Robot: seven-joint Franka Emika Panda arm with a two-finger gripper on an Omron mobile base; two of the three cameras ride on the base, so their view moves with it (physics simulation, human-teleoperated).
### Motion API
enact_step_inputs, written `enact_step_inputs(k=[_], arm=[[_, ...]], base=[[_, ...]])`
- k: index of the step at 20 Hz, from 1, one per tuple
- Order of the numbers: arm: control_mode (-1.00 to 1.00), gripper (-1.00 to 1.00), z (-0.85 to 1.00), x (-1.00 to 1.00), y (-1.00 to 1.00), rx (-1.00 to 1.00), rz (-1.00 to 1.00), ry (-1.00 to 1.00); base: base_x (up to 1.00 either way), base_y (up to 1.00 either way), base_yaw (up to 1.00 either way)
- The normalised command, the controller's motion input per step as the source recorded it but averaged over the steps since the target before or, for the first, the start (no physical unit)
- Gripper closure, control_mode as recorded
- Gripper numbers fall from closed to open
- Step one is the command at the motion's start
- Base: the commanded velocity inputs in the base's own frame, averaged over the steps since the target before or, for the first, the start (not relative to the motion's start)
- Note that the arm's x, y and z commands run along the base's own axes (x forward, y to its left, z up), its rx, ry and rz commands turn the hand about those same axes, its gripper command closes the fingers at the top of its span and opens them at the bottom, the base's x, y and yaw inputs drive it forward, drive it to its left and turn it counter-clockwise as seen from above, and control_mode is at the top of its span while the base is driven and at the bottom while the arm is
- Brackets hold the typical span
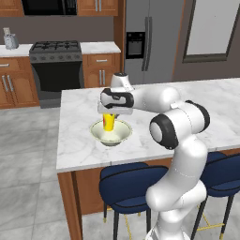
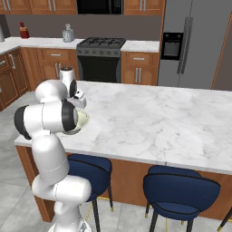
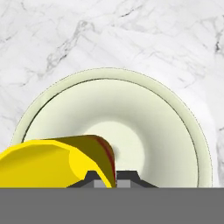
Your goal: Place the cup inside the bowl on the dining table and move the bowl to any counter.
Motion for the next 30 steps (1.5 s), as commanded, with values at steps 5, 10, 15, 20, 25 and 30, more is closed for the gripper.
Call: enact_step_inputs(k=[5,10,15,20,25,30], arm=[[-1.00,1.00,-0.12,0.00,0.02,0.00,0.00,0.00],[-1.00,1.00,-0.09,0.00,0.00,0.00,0.00,0.00],[-1.00,1.00,-0.07,0.00,0.00,0.00,0.00,0.00],[-1.00,1.00,-0.12,0.00,0.00,0.00,0.00,0.00],[-1.00,1.00,-0.18,0.00,0.00,0.00,0.00,0.00],[-1.00,1.00,-0.20,0.00,0.00,0.00,0.00,0.00]], base=[[0.00,0.00,0.00],[0.00,0.00,0.00],[0.00,0.00,0.00],[0.00,0.00,0.00],[0.00,0.00,0.00],[0.00,0.00,0.00]])
